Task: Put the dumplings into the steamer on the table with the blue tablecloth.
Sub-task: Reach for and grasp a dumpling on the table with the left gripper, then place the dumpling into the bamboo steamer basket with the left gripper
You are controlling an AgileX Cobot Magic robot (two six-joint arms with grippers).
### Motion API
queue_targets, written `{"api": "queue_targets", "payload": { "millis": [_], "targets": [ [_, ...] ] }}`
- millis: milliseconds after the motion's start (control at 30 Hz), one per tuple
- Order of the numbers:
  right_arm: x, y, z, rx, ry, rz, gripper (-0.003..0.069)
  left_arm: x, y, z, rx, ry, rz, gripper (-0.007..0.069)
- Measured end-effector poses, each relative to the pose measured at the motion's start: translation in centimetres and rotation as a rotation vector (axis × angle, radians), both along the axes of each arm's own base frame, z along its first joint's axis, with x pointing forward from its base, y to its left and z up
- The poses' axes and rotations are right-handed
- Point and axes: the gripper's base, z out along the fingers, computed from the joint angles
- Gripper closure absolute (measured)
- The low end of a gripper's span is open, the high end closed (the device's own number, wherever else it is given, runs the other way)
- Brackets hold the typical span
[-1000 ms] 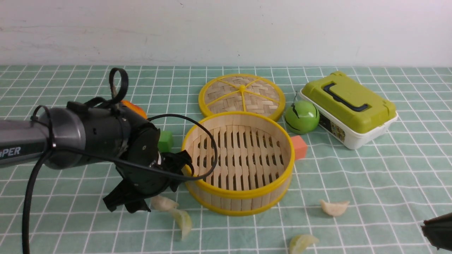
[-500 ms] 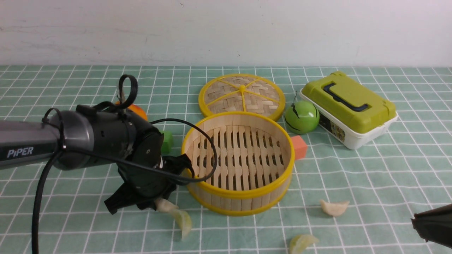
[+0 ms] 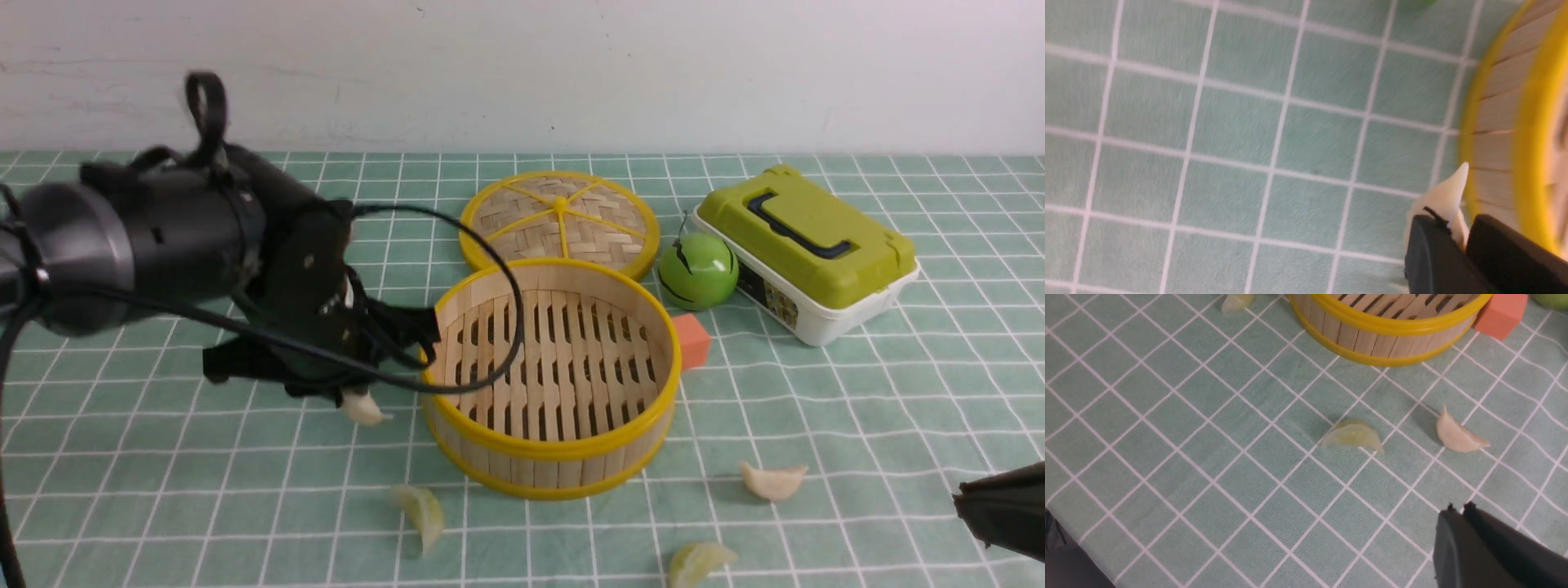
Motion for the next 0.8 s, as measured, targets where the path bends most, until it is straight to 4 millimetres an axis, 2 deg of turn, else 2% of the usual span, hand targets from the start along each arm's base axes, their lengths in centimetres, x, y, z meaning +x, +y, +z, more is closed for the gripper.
{"api": "queue_targets", "payload": {
  "millis": [100, 133, 233, 333, 367, 400, 433, 500, 633, 667, 700, 733, 800],
  "targets": [
    [0.1, 0.0, 0.1, 0.007, -0.019, -0.004, 0.0645, 0.5, -0.8, 4.7, -0.046, -0.065, -0.081, 0.054],
    [0.1, 0.0, 0.1, 0.008, -0.018, -0.004, 0.0645, 0.5, -0.8, 4.7, -0.046, -0.065, -0.081, 0.054],
    [0.2, 0.0, 0.2, 0.007, -0.026, -0.006, 0.0641, 0.8, -2.1, 7.4, -0.108, -0.087, -0.161, 0.054],
    [0.2, 0.0, 0.2, 0.004, -0.028, -0.007, 0.0638, 1.2, -4.6, 8.3, -0.148, -0.109, -0.252, 0.054],
    [0.2, 0.0, 0.2, 0.002, -0.029, -0.007, 0.0636, 1.5, -6.3, 8.0, -0.161, -0.108, -0.29, 0.054],
    [0.2, 0.0, 0.2, 0.002, -0.029, -0.007, 0.0636, 1.6, -6.5, 8.0, -0.162, -0.108, -0.295, 0.054],
    [0.2, -0.1, 0.1, -0.003, -0.029, -0.007, 0.0636, 2.2, -8.4, 7.0, -0.164, -0.096, -0.332, 0.054],
    [0.2, -0.1, 0.1, -0.008, -0.024, -0.006, 0.0634, 3.3, -10.7, 5.1, -0.164, -0.073, -0.362, 0.054],
    [0.0, -0.2, -0.1, -0.024, 0.002, 0.0, 0.0628, 6.1, -13.4, 1.1, -0.148, -0.037, -0.373, 0.054],
    [0.0, -0.2, -0.1, -0.024, 0.002, 0.0, 0.0628, 6.3, -13.5, 0.9, -0.146, -0.036, -0.373, 0.054],
    [0.0, -0.2, -0.2, -0.033, 0.007, 0.001, 0.0627, 7.4, -14.0, -0.6, -0.133, -0.03, -0.372, 0.054],
    [-0.1, -0.2, -0.2, -0.034, 0.008, 0.001, 0.0626, 7.5, -14.1, -0.8, -0.131, -0.03, -0.372, 0.054],
    [0.0, -0.3, -0.2, -0.046, 0.007, 0.0, 0.0624, 8.9, -14.8, -2.6, -0.094, -0.037, -0.378, 0.054]
  ]
}}
